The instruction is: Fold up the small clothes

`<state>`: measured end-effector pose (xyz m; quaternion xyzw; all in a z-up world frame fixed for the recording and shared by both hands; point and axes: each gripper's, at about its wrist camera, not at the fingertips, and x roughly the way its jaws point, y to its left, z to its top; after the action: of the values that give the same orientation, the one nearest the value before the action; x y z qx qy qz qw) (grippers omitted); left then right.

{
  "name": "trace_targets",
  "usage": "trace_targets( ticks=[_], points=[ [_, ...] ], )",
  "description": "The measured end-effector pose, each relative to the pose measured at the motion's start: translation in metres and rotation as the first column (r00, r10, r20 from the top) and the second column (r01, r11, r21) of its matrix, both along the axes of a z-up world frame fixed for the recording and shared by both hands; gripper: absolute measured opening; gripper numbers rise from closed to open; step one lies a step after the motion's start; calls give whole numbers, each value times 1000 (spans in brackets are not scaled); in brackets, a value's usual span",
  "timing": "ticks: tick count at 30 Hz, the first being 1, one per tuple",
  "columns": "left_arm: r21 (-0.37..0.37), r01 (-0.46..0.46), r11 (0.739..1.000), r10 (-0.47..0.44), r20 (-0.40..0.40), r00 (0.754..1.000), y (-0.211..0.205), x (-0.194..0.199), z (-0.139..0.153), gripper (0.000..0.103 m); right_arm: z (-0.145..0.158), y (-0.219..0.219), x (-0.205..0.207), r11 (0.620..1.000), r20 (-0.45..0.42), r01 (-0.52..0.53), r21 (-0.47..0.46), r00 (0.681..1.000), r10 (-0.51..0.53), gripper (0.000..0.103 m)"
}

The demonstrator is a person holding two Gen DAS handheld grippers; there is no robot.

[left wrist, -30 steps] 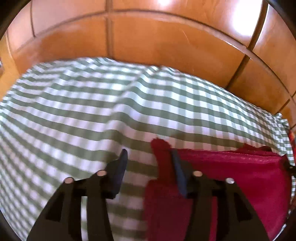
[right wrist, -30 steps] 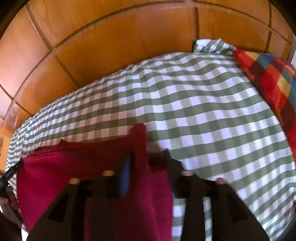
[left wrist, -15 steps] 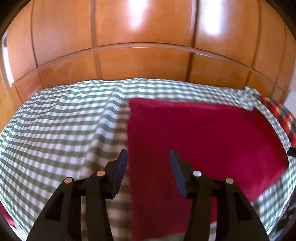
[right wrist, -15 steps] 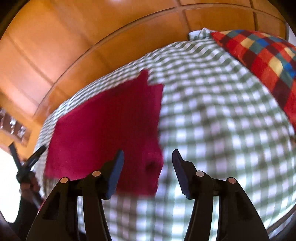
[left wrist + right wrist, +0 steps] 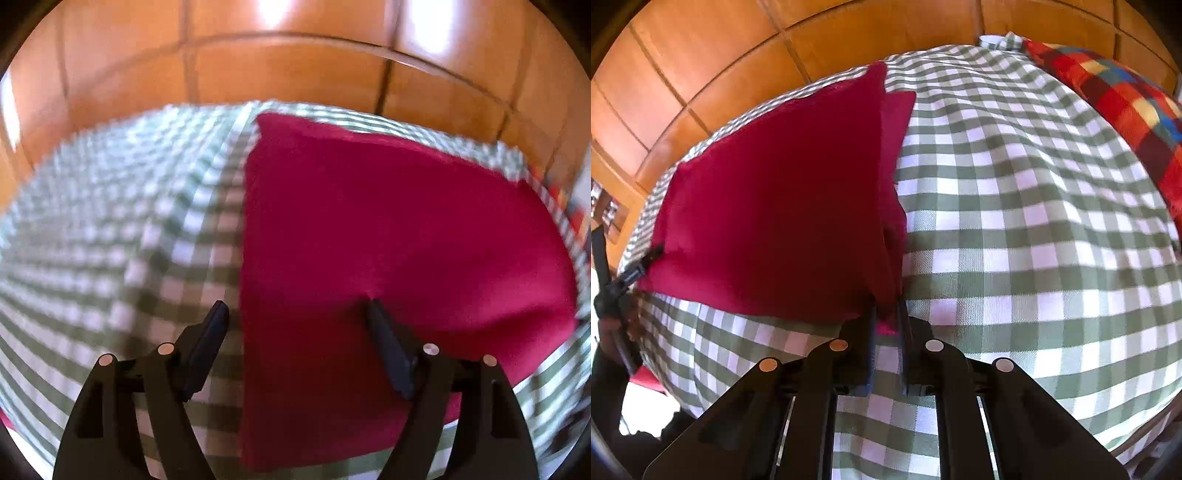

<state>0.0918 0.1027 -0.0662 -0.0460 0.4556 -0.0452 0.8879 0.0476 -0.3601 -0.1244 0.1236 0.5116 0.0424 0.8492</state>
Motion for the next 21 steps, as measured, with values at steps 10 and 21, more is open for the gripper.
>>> trace_targets(
  ticks=[10, 21],
  points=[
    [-60, -57, 997, 62, 81, 995, 51, -47, 31, 67, 57, 20, -2, 981, 147, 54, -189, 989, -26, 61],
    [-219, 6, 976, -3, 14, 1000, 54, -71, 7, 56, 59, 93, 64, 962, 237, 17, -274, 970, 50, 71]
  ],
)
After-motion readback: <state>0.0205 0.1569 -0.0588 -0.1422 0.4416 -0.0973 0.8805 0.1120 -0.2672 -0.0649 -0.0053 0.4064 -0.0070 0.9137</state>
